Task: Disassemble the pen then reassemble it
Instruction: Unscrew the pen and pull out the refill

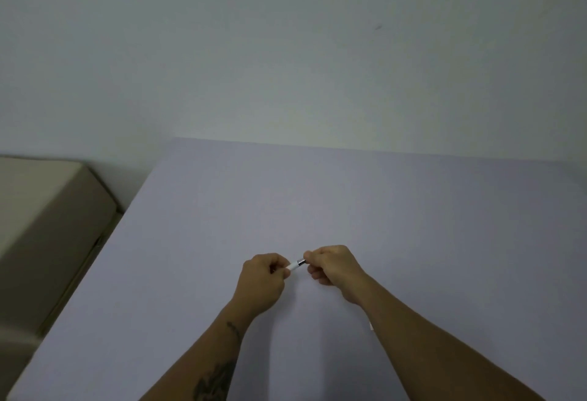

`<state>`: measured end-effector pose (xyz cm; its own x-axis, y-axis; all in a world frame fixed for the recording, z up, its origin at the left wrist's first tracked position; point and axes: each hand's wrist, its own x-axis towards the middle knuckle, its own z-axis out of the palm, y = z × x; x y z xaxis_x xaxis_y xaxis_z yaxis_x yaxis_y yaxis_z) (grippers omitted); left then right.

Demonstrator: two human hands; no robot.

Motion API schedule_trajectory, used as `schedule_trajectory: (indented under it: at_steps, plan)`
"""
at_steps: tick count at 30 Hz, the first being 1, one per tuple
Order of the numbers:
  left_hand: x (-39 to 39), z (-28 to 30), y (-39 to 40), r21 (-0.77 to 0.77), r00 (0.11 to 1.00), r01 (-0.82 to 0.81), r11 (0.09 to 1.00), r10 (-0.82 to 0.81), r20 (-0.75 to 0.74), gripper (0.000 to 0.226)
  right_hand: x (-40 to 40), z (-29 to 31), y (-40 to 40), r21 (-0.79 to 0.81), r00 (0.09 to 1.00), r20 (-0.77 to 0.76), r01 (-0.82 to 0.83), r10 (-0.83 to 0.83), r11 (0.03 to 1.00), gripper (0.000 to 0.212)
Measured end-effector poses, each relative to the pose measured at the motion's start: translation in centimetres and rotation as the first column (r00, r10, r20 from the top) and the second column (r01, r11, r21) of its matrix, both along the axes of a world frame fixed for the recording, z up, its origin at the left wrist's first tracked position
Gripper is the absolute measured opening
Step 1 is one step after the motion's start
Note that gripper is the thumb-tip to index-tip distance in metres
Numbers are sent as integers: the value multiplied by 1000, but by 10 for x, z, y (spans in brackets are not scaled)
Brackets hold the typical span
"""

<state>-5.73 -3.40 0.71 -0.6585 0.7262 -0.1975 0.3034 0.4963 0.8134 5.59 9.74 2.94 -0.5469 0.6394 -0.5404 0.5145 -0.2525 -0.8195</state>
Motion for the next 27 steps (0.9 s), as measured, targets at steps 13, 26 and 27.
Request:
schedule_trajectory:
  at_steps: [13, 26, 27]
  plan:
    - [4, 1, 3, -47, 995, 30, 998, -26, 93, 12, 6, -5, 5, 174, 999, -21, -38, 42, 984, 21]
    - [5, 16, 6, 4, 969, 50, 999, -49, 240, 11, -3, 3, 0, 49, 997, -61, 50, -47, 998, 19]
    - [4, 16, 6, 0, 970, 54, 999, -52, 236, 11, -3, 5, 0, 29, 998, -55, 44, -42, 999, 20]
